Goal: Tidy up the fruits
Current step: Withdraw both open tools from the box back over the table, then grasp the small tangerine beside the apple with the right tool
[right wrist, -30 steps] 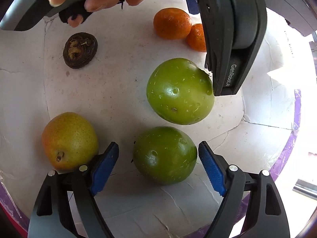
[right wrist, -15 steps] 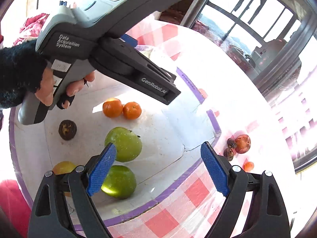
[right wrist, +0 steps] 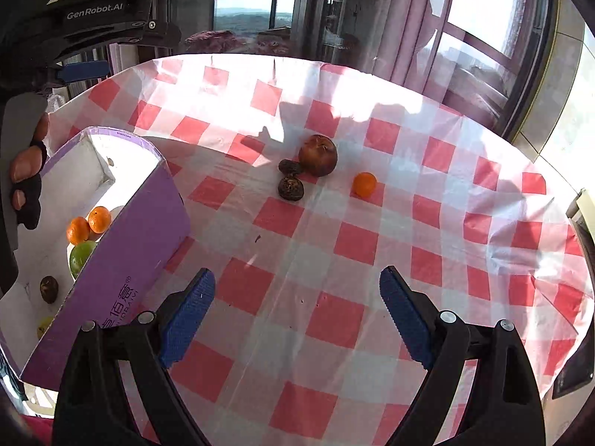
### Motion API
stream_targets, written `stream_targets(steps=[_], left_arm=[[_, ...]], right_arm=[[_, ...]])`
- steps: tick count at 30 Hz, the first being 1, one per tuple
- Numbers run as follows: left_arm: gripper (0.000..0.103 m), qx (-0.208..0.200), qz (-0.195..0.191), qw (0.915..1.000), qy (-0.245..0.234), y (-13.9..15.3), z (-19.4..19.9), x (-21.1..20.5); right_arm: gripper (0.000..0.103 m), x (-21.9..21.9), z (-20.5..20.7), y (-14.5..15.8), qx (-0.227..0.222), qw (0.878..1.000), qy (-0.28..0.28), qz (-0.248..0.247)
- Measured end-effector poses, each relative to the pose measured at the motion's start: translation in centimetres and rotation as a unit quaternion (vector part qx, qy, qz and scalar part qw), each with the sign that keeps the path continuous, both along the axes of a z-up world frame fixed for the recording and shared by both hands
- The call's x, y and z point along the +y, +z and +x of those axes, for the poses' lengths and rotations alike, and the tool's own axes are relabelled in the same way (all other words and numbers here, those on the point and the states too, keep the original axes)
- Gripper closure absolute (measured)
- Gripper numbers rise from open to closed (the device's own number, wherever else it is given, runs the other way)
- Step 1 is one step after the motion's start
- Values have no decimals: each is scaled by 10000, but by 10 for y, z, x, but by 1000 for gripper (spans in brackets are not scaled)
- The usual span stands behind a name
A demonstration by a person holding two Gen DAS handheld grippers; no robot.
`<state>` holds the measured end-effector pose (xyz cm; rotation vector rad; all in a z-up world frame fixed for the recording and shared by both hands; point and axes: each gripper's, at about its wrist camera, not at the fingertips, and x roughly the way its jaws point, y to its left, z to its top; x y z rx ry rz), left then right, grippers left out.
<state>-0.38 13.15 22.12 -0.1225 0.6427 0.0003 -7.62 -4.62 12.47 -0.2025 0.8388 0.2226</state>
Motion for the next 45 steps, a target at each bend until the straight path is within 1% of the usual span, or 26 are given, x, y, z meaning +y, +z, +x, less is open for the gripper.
stream_targets(steps=[1, 3, 4, 6, 9, 11, 15, 17, 19, 20, 23, 25, 26, 28, 31, 34, 37, 40, 42, 43, 45], left_arm=[[2, -30, 3, 10000, -56, -4, 1, -15], [2, 119, 35, 9997, -232, -15, 6, -42], [2, 241, 72, 9991, -332, -23, 10, -56], [2, 463, 202, 9978, -421, -42, 14, -81], [2, 944, 319, 9937, -504, -80, 23, -111], [2, 1239, 426, 9904, -429, -108, 29, -125], [2, 1619, 633, 9846, -162, -154, 43, -136], [2, 1672, 596, 9841, 94, -169, 48, -133], [2, 1631, 614, 9841, 350, -180, 51, -128], [2, 1599, 625, 9841, 465, -185, 53, -125], [2, 1418, 494, 9853, 814, -195, 54, -112], [2, 1492, 435, 9832, 957, -204, 55, -105], [2, 1502, 375, 9829, 993, -205, 55, -102], [2, 1358, 168, 9847, 1081, -202, 51, -95], [2, 1184, -83, 9871, 1078, -203, 45, -90], [2, 1309, -281, 9865, 943, -208, 48, -86], [2, 1384, -169, 9860, 918, -210, 51, -90], [2, 1537, 145, 9835, 946, -213, 57, -100], [2, 1610, 293, 9818, 963, -215, 60, -104], [2, 1622, 319, 9815, 966, -215, 60, -105], [2, 1610, 291, 9818, 960, -215, 60, -104]], right_arm=[[16, -9, 3, -8, 59, 10000, -80, 10], [16, -26, 4, -16, 200, 9995, -254, 34], [16, -35, 6, -28, 281, 9990, -343, 52], [16, -53, 11, -43, 445, 9979, -463, 125], [16, -75, 17, -63, 711, 9952, -613, 285], [16, -89, 18, -76, 864, 9933, -694, 325], [16, -112, 21, -98, 1138, 9903, -726, 340], [16, -121, 22, -106, 1230, 9895, -673, 340], [16, -127, 23, -111, 1263, 9898, -547, 359], [16, -128, 24, -113, 1269, 9902, -475, 340], [16, -129, 32, -121, 1281, 9911, -231, 296], [16, -127, 42, -124, 1243, 9917, -113, 301], [17, -126, 48, -126, 1217, 9921, -52, 311], [17, -124, 62, -128, 1133, 9931, 49, 308], [18, -120, 89, -131, 1033, 9939, 117, 379], [21, -119, 123, -132, 926, 9939, 94, 588], [25, -114, 157, -134, 868, 9921, 88, 898], [24, -102, 184, -136, 646, 9936, 186, 908], [28, -93, 202, -135, 573, 9939, 278, 905], [31, -90, 212, -134, 564, 9931, 319, 976], [32, -85, 228, -133, 524, 9928, 377, 1014]])
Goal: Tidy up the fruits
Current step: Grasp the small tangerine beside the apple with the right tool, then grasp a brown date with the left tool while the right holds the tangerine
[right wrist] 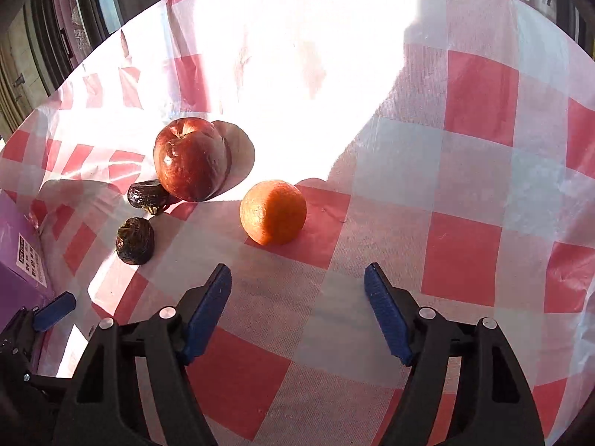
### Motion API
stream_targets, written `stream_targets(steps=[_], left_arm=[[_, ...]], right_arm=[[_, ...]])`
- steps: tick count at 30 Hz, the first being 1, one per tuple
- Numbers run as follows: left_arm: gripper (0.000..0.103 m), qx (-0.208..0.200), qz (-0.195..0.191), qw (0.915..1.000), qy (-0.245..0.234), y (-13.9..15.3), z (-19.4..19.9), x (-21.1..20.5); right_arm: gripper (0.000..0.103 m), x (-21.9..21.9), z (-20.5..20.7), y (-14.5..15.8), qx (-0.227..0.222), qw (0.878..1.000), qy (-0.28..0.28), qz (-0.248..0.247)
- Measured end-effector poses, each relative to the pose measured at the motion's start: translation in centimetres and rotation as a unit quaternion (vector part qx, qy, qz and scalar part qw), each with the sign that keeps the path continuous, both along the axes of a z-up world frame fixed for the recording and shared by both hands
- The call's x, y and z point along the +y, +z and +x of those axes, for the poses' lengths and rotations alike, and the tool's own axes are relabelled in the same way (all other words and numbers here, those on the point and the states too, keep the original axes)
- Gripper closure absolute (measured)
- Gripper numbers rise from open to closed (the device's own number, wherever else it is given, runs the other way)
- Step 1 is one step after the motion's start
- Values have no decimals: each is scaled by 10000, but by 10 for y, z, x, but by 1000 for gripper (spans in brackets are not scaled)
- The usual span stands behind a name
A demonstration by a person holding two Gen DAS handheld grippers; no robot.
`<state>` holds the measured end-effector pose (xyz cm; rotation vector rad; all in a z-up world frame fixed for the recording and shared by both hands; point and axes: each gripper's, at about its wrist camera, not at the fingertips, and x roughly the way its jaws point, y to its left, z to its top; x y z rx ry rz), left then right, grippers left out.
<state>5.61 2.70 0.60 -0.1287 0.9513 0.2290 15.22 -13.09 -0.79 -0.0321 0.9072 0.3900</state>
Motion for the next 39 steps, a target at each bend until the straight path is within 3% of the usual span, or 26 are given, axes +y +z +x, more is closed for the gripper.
stream_targets(steps=[4, 8, 10, 19, 28, 30, 32, 34, 39], left_arm=[[2, 46, 68, 10000, -13, -2, 4, -3], [2, 96, 145, 9998, -49, -2, 6, -3], [1, 108, 166, 9998, -55, -3, 8, -3], [1, 142, 177, 9997, -41, -1, 11, -2], [2, 210, 491, 9984, -173, 0, 66, -12], [10, 117, 138, 9998, -65, 0, 74, -4], [28, 11, 200, 9998, -89, 4, 77, -5], [65, -74, 205, 9993, -303, 9, 75, -8], [65, 37, 96, 9995, -290, 16, 47, -17]], right_arm=[[40, 12, 25, 0, -135, 9996, 217, -80], [60, 23, 34, 0, -224, 9983, 490, -226], [66, 23, 31, 1, -245, 9979, 576, -191], [66, -33, -3, 1, 0, 9992, -154, 375], [66, -41, -20, -6, 10, 9981, -77, 604], [66, -41, -20, -6, 17, 9980, -77, 631], [66, -46, -21, -5, 20, 9980, -83, 619], [66, -46, -22, -5, 20, 9981, -81, 603], [66, -41, -20, -4, 1, 9986, -100, 516]])
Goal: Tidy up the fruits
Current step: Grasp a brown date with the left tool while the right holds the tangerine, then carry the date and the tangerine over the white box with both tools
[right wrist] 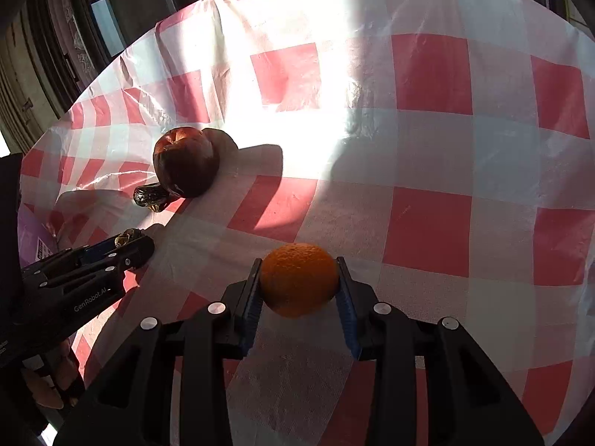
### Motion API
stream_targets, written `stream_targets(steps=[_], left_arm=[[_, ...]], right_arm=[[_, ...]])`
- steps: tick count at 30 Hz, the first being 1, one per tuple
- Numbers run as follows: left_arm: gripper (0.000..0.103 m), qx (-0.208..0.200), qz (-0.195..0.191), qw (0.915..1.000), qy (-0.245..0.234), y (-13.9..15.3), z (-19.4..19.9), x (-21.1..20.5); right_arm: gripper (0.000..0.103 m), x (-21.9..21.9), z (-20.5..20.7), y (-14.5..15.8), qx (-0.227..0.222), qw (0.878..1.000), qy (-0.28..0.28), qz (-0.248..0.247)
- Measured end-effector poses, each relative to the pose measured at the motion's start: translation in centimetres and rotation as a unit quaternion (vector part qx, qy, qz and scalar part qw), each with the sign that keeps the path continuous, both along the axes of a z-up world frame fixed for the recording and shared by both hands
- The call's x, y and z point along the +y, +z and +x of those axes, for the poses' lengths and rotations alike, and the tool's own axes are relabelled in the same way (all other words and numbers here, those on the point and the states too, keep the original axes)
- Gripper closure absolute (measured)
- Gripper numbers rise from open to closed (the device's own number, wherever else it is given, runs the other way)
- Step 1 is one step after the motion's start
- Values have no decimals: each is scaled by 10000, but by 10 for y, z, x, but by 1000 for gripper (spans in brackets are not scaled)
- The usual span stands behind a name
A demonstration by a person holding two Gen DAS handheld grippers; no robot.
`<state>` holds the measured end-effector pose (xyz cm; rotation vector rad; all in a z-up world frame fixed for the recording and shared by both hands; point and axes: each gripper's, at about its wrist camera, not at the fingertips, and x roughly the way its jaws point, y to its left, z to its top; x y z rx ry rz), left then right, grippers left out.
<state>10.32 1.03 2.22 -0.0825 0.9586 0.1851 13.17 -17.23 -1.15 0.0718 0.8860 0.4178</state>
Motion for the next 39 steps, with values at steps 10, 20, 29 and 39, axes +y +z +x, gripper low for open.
stream_targets(steps=[10, 20, 29, 39], left_arm=[[65, 231, -483, 9975, -466, 23, -135, -66], [65, 146, -840, 9793, -1838, 68, -196, -58], [65, -611, -730, 9687, -2291, 139, -202, 18], [65, -1163, -738, 9765, -1656, 177, -203, 128]], right_arm=[[66, 10, -13, 4, 34, 9986, 276, -457], [66, -32, -143, 24, 691, 9964, -369, -320], [66, 8, -198, 47, 768, 9915, -1001, -312], [66, 132, -187, 121, -86, 9994, -304, -128]])
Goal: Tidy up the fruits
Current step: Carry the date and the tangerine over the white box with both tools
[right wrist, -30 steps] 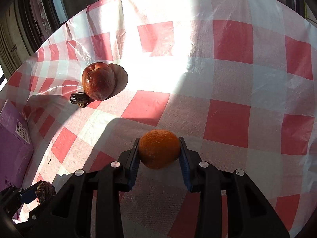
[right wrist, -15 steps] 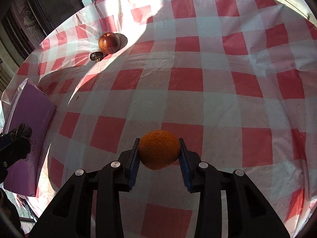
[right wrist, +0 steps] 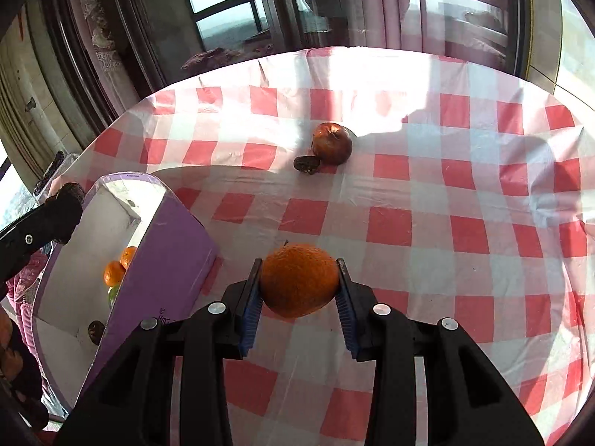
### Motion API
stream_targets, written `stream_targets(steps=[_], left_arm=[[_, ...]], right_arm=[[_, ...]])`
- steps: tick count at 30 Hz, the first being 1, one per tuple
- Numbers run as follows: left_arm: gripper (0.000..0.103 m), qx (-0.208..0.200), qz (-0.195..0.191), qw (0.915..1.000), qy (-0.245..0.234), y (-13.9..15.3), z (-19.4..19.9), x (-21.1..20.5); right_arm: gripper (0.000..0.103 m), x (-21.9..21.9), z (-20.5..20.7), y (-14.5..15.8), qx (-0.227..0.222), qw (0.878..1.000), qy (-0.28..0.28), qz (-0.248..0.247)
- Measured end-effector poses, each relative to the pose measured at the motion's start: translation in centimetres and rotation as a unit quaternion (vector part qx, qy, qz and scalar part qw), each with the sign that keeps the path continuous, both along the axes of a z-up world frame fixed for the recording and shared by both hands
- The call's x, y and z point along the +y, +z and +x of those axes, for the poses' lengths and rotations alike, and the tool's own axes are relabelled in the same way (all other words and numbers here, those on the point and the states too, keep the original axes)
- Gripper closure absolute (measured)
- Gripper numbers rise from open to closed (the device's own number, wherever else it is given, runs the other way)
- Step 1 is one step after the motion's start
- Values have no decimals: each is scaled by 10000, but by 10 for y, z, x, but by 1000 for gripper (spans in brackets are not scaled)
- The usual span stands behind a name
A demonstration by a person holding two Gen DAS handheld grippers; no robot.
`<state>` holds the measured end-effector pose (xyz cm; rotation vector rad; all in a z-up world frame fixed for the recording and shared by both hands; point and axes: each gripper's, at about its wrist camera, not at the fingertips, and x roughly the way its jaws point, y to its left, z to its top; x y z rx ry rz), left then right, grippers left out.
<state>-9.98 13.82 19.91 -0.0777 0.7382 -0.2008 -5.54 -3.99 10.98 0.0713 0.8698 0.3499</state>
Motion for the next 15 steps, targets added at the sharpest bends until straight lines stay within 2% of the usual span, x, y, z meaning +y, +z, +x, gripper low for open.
stream_targets(steps=[4, 7, 11, 15], left_arm=[[65, 135, -1, 9991, 408, -5, 0, 47], [65, 412, 43, 9962, 770, -19, -1, 82], [65, 893, 126, 9891, 1166, -47, -2, 120], [65, 1347, 285, 9814, 1338, -76, -6, 142]], right_arm=[[66, 65, -2, 17, -216, 9975, 671, -15], [66, 114, -8, 22, -331, 9920, 1210, -130], [66, 167, -23, 15, -325, 9801, 1909, -444], [66, 202, -38, -2, -208, 9644, 2471, -921]])
